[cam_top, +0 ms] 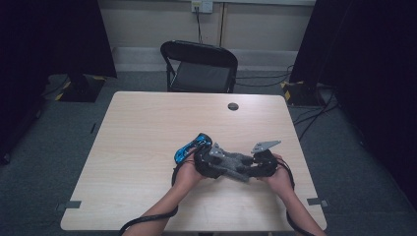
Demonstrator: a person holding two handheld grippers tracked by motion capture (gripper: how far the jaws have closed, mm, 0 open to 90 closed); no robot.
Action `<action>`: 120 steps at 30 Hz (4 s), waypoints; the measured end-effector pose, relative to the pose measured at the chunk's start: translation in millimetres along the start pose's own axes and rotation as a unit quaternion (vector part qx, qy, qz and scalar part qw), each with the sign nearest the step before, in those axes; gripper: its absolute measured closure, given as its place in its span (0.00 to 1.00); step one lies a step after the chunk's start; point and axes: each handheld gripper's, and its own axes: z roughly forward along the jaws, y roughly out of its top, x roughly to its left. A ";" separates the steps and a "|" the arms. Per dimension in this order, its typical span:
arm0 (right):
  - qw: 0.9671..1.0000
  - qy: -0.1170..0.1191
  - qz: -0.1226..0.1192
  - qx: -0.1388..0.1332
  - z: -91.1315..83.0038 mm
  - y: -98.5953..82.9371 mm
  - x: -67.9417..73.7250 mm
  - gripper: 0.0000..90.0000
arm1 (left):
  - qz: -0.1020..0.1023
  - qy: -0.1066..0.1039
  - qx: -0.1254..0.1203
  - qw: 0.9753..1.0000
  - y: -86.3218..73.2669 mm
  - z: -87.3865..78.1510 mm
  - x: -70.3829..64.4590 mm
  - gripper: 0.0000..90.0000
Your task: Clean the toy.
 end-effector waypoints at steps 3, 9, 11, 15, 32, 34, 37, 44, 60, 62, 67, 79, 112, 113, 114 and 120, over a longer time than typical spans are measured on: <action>1.000 0.011 -0.004 0.005 -5.1 -5.1 5.0 0.58 | -0.008 0.009 -0.009 1.000 3.4 4.3 2.4 0.59; 1.000 -0.015 -0.017 0.001 -10.5 -3.9 13.5 0.44 | -0.016 0.012 -0.021 1.000 10.2 8.0 4.1 0.56; 0.999 -0.032 -0.018 -0.014 -11.3 -1.7 13.3 0.39 | -0.022 0.006 -0.031 0.999 11.2 4.0 4.8 0.53; 0.999 -0.048 -0.018 -0.003 -2.5 -0.7 12.3 0.33 | -0.030 0.004 -0.052 0.998 13.3 -10.3 10.3 0.42; 0.996 -0.088 -0.015 0.001 10.0 -9.0 19.4 0.40 | -0.116 0.098 -0.042 0.988 -37.0 -66.9 64.8 0.17; 0.996 -0.093 -0.007 -0.001 9.9 -9.2 20.1 0.42 | -0.114 0.106 -0.032 0.987 -47.7 -67.0 67.0 0.17; 0.995 -0.099 -0.003 -0.001 9.9 -8.8 20.2 0.47 | -0.123 0.104 -0.029 0.987 -60.5 -65.4 70.1 0.17; 0.994 -0.108 0.010 -0.005 9.3 -9.1 19.9 0.53 | -0.113 0.099 -0.019 0.988 -71.6 -57.7 67.6 0.16; 0.993 -0.117 0.025 0.005 8.1 -5.7 20.7 0.73 | -0.115 0.100 -0.015 0.988 -84.9 -49.2 64.9 0.16; 0.993 -0.116 0.027 0.008 8.0 -5.1 21.1 0.74 | -0.115 0.100 -0.019 0.988 -85.5 -50.0 63.7 0.17; 0.994 -0.102 0.048 0.006 5.5 -3.2 16.8 0.81 | -0.116 0.103 -0.018 0.988 -85.0 -52.1 62.0 0.28; 0.987 -0.135 0.081 -0.025 -11.3 51.1 -9.1 0.83 | -0.114 0.104 -0.033 0.987 -89.0 -52.1 61.1 0.29; 0.997 -0.069 0.019 0.026 79.3 91.1 -16.9 0.83 | -0.113 0.107 -0.038 0.987 -90.5 -52.3 60.3 0.29; 0.997 -0.064 0.021 0.025 78.0 89.4 -15.8 0.83 | -0.113 0.108 -0.038 0.987 -90.5 -52.3 60.3 0.29; 0.998 -0.061 0.020 0.024 76.7 87.8 -14.6 0.83 | -0.113 0.108 -0.037 0.987 -90.5 -52.5 60.4 0.29; 0.999 -0.046 0.018 0.019 68.1 77.0 -9.3 0.83 | -0.113 0.107 -0.034 0.987 -90.0 -52.6 60.5 0.29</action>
